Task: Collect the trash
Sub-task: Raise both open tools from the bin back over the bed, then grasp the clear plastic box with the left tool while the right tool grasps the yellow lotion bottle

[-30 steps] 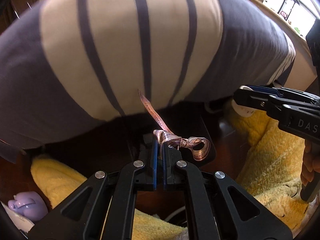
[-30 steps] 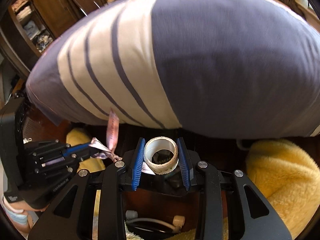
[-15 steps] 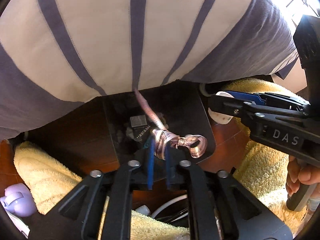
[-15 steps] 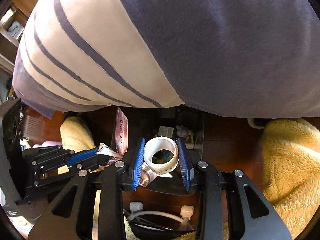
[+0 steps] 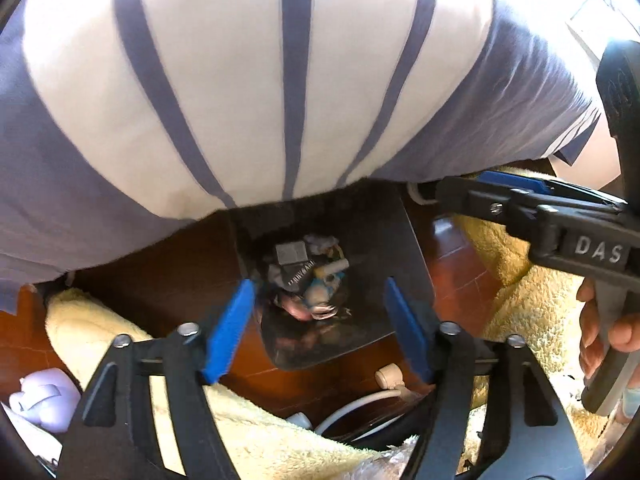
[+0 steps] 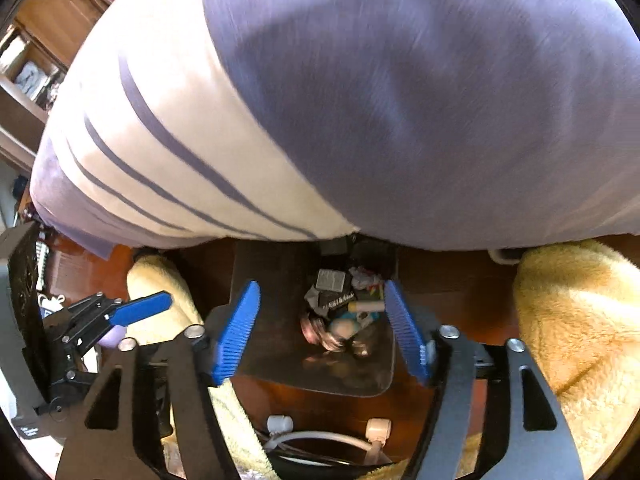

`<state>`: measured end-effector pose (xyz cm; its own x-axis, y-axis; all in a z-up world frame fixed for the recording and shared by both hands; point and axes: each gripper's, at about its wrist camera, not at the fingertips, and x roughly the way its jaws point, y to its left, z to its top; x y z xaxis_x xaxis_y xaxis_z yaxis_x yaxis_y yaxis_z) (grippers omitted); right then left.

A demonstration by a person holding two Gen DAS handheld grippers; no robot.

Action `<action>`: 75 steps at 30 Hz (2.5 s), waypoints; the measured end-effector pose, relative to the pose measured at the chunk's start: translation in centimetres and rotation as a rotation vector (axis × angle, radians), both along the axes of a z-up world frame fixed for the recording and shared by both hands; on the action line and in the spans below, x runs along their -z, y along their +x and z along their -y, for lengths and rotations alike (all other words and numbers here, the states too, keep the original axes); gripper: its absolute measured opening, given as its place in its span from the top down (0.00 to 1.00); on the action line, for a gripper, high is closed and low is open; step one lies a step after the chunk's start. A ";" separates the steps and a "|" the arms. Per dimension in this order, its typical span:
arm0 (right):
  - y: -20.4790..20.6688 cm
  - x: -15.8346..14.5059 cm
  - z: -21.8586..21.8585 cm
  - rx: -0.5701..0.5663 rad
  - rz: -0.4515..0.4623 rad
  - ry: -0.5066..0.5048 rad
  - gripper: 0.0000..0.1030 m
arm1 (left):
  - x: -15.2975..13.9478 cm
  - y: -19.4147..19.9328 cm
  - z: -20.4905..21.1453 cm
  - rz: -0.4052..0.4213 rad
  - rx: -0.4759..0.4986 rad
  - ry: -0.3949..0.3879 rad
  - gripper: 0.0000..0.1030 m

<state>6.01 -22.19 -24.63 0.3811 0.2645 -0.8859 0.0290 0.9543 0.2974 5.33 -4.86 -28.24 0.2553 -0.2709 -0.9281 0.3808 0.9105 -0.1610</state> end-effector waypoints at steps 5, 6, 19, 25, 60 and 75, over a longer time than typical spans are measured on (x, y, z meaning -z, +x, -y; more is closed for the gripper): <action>-0.8 -2.8 0.5 0.005 0.071 -0.041 0.07 | -3.8 -0.6 -0.8 0.090 -0.012 -0.004 0.11; -0.9 -3.3 0.6 0.005 0.083 -0.044 0.07 | -4.6 -0.7 -0.9 0.109 -0.013 -0.006 0.08; 1.4 -13.8 3.6 0.048 0.324 -0.099 0.05 | -13.9 2.4 -3.8 0.325 -0.088 -0.027 0.08; 6.6 -15.6 4.6 0.066 0.347 -0.131 0.05 | -16.4 6.8 -3.8 0.387 -0.103 0.005 0.08; 32.4 -13.5 0.5 0.061 0.274 -0.116 0.19 | -14.9 29.8 -0.1 0.322 -0.173 -0.038 0.08; 29.9 -14.1 6.0 0.147 0.319 -0.127 0.19 | -14.4 33.5 4.9 0.310 -0.147 0.010 0.25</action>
<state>35.87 -28.23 -10.48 0.6694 0.0819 -0.7384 0.0937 0.9767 0.1932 38.82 -9.74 -13.84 0.5616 -0.2012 -0.8026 0.2746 0.9603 -0.0486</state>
